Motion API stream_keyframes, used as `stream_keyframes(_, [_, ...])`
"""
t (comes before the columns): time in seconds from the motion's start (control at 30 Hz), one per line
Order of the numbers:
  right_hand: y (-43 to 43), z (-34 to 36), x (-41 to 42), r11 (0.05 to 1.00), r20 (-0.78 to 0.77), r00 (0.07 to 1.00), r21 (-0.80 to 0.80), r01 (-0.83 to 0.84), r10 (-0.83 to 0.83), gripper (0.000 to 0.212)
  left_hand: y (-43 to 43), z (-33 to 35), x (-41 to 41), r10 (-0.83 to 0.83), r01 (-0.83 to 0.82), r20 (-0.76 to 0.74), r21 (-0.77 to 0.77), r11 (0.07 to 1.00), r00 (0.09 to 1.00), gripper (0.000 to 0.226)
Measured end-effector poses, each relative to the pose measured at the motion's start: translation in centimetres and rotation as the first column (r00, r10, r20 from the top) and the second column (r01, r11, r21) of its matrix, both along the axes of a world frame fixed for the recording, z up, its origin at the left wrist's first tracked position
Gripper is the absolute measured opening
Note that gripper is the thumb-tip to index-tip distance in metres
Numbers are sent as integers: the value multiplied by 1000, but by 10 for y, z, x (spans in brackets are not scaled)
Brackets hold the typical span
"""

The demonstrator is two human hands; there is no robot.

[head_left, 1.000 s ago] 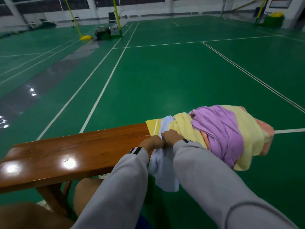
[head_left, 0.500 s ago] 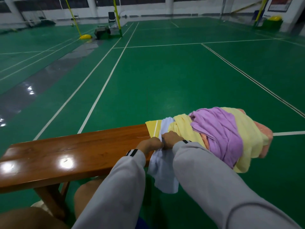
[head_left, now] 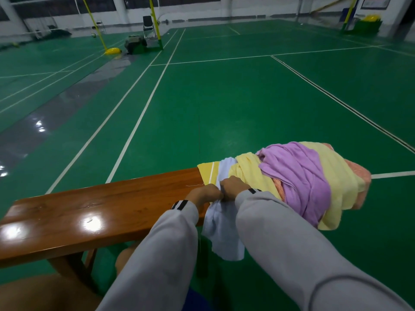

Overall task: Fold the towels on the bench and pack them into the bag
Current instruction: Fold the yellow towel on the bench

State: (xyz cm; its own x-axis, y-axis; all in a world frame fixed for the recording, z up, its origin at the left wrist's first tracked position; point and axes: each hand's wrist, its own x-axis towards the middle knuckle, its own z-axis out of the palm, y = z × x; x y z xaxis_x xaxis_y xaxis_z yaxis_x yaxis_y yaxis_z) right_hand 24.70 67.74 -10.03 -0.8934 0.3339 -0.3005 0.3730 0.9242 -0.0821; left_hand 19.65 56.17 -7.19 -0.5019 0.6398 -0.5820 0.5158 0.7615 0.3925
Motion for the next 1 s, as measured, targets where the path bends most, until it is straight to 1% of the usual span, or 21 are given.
stream_keyframes(0.1, [0,-1,0,1000,-4,1000,21,-1,1,32,-2,0,0,-5,5,45,-11,1000,999,33])
stream_keyframes(0.27, [1,-4,-2,1000,-1,1000,24,-13,13,35,-2,3,0,7,-7,55,14,1000,998,38])
stream_keyframes(0.37, [2,-4,-2,1000,20,1000,13,-7,7,36,-4,0,0,32,-35,95,34,999,995,38])
stream_keyframes(0.43, [2,-3,-3,1000,35,999,14,-3,3,35,-7,-4,0,57,-63,116,54,997,992,33])
stream_keyframes(0.5, [1,-4,-2,1000,23,1000,16,-1,1,35,-10,-8,0,108,-123,161,81,989,981,27])
stream_keyframes(0.53, [1,-5,-2,1000,14,1000,21,-2,2,35,-10,-9,0,115,-131,169,87,988,979,28])
stream_keyframes(0.63, [0,-7,1,999,-6,1000,31,-12,13,35,-9,-7,3,63,-68,83,66,995,995,39])
stream_keyframes(0.67, [1,-7,3,999,-15,1000,33,-16,17,35,-9,-5,6,65,-70,73,72,995,995,41])
stream_keyframes(0.8, [-1,-6,9,999,-56,998,36,-26,28,36,-6,0,11,133,-141,80,103,985,988,40])
stream_keyframes(0.9, [-1,-5,10,997,-44,998,52,-51,54,36,-4,-3,13,183,-191,80,117,975,980,37])
stream_keyframes(1.0, [-1,-5,8,997,-49,997,52,-58,61,33,-2,-7,11,271,-280,73,156,947,960,38])
